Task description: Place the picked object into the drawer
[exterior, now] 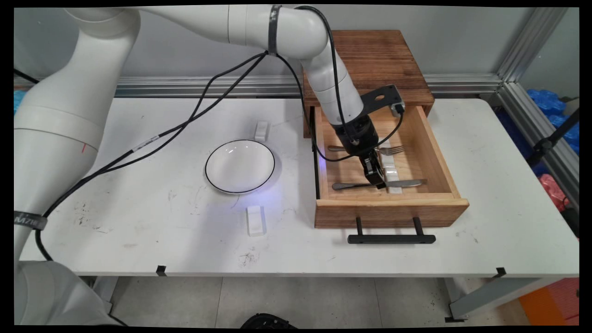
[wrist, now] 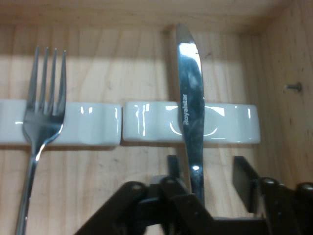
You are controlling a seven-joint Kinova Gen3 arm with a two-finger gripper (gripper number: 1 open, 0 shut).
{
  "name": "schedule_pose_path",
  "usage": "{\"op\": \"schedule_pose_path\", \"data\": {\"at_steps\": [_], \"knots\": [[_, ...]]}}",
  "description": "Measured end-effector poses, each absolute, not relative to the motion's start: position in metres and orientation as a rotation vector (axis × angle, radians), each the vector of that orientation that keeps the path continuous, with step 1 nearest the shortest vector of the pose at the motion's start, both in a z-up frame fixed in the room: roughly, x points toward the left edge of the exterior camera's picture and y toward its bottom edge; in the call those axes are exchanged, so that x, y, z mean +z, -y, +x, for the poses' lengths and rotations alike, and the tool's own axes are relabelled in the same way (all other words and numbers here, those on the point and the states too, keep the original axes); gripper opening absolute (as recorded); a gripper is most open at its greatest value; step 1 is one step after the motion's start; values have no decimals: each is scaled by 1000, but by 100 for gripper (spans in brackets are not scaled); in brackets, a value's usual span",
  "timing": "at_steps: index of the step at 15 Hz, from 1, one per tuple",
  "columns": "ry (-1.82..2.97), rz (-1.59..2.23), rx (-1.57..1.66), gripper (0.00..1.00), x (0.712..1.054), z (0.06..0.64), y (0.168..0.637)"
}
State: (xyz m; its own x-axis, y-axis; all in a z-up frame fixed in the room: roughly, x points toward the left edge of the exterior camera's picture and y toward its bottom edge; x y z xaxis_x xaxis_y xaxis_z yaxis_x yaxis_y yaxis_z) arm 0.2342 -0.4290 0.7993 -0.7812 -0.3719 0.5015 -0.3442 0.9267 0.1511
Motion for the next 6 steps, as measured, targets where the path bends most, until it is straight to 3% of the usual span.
{"op": "schedule_pose_path", "data": {"at_steps": [6], "knots": [[2542,507,-66,100,799,234,429]]}}
